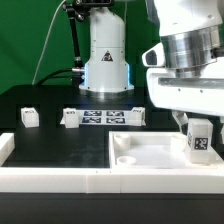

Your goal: Assemble one leg

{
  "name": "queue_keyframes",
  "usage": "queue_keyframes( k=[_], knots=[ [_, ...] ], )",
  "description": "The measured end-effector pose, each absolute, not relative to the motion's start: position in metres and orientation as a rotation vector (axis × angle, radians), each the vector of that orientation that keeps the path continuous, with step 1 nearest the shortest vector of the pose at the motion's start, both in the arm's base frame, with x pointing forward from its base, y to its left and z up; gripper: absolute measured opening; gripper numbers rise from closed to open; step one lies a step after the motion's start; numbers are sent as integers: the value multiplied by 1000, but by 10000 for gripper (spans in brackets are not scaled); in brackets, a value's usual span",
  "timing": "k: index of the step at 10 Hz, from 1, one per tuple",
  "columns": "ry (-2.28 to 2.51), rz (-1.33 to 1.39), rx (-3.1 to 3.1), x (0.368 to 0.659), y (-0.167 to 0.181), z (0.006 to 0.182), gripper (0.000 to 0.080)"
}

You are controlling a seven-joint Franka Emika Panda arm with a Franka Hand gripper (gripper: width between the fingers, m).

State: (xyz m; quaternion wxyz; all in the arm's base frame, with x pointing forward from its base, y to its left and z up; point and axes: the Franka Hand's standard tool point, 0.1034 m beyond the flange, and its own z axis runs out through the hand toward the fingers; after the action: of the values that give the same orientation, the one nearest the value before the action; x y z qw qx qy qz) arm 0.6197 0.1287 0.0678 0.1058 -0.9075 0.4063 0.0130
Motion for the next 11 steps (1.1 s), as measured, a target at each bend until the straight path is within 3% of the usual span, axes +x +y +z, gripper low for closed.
queue_keyframes(
  k=[7,9,11],
  knots=[
    [57,-88,-3034,628,125,76,649],
    [10,-87,-3035,627,125,75,649],
    [10,-86,-3035,627,125,75,415]
  ],
)
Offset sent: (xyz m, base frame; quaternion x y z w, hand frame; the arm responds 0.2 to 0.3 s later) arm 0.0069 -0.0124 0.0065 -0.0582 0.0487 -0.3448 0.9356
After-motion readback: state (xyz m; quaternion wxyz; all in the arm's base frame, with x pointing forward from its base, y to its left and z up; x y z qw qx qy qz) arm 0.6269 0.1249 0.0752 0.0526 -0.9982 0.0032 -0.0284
